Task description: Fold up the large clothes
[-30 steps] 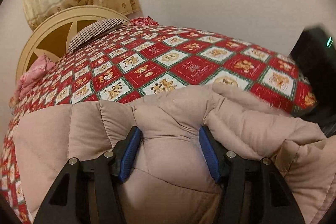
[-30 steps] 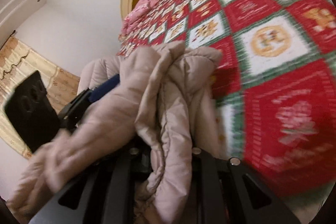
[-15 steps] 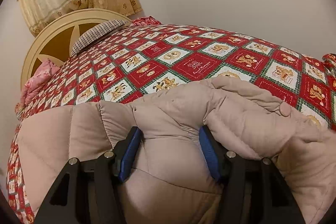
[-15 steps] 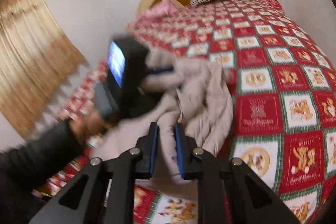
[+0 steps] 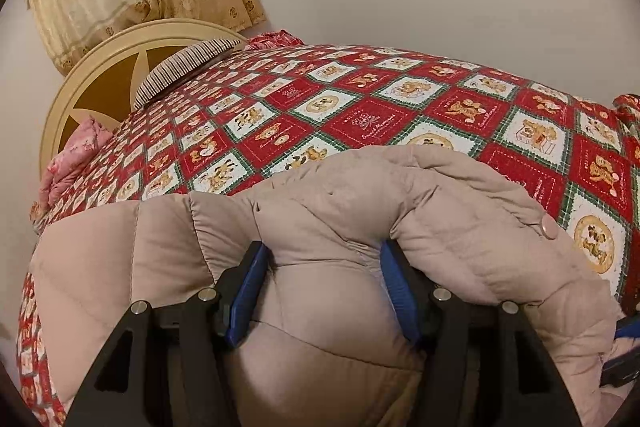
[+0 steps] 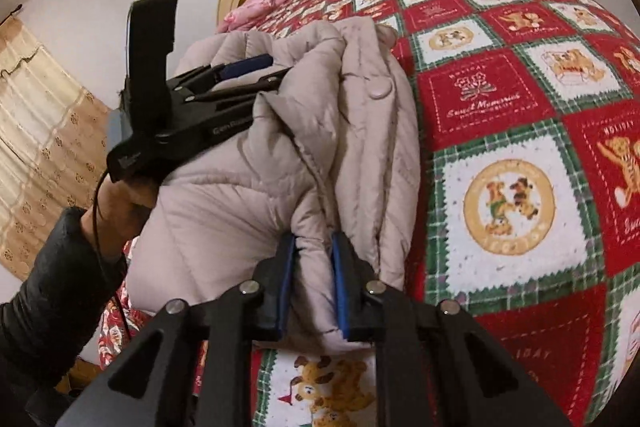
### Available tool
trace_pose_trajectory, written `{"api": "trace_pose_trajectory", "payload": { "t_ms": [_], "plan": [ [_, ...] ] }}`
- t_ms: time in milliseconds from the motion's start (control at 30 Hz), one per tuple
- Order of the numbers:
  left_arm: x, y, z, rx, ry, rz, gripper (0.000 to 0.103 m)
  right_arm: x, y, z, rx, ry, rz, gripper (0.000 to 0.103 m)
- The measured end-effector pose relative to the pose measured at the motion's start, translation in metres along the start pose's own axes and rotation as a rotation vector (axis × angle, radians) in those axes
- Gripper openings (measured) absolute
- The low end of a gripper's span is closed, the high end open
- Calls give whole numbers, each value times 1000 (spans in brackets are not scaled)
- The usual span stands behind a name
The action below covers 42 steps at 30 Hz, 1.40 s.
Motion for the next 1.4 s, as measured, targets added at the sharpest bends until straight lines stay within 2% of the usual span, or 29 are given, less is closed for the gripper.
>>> {"api": "trace_pose_trajectory", "payload": {
  "t_ms": [100, 167, 267, 367, 433, 467, 500, 633, 700, 767, 833, 867, 900, 1033, 1100, 1167, 1267, 1400],
  "plan": [
    [0, -3, -2, -7, -8, 15, 60, -11, -13, -8, 12, -6, -29, 26],
    [-1, -3, -5, 8, -25, 18, 60, -23, -28, -13, -1, -4, -7, 34],
    [-1, -3, -8, 35, -51, 17, 60, -54, -55, -21, 8, -47, 104, 62],
    [-2, -3, -9, 40, -60, 23, 60, -86, -52, -30, 57, -102, 144, 60],
    [-2, -4, -10, 44, -65, 27, 60, -97, -31, -27, 111, -90, 122, 45],
    [-2, -5, -11, 52, -73, 31, 60, -98, -18, -22, 117, -64, 94, 33],
    [-1, -7, -13, 57, -79, 34, 60, -97, -2, -16, 99, -23, 69, 30],
    [-3, -10, -13, 64, -83, 41, 61, -77, 23, 4, 70, 32, 61, 28],
    [-5, -13, -11, 63, -72, 39, 61, -70, 28, 8, 86, 27, 78, 25],
    [-9, -23, -14, 92, -80, 43, 61, -63, 31, 10, 109, 4, 95, 25],
    [-12, -42, -26, 129, -126, 72, 61, -60, 32, 7, 135, -24, 100, 25],
    [-14, -51, -35, 125, -151, 88, 61, -60, 32, 7, 144, -31, 100, 25],
    [-15, -59, -47, 109, -180, 109, 61, -60, 32, 8, 149, -34, 100, 25],
    [-8, -80, -122, -34, -389, 167, 63, -63, 34, 6, 134, -23, 107, 25],
    [3, -70, -154, -80, -498, 147, 63, -61, 33, 7, 127, -17, 113, 25],
    [12, -48, -166, -87, -545, 108, 66, -61, 32, 7, 125, -17, 119, 25],
    [26, -7, -157, -101, -534, 20, 69, -63, 35, 9, 126, -20, 120, 25],
    [24, 7, -142, -160, -446, -8, 70, -62, 35, 12, 122, -9, 131, 25]
  ]
}}
Point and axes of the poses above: each gripper's, at about its wrist camera, not at the fingertips, and y roughly the way its jaws point, z to its right, x to its underside, the point moved 6 cm from there along y, roughly the way its jaws point, and after that the axes turned 2 degrees about -y, right-handed, at the moved point
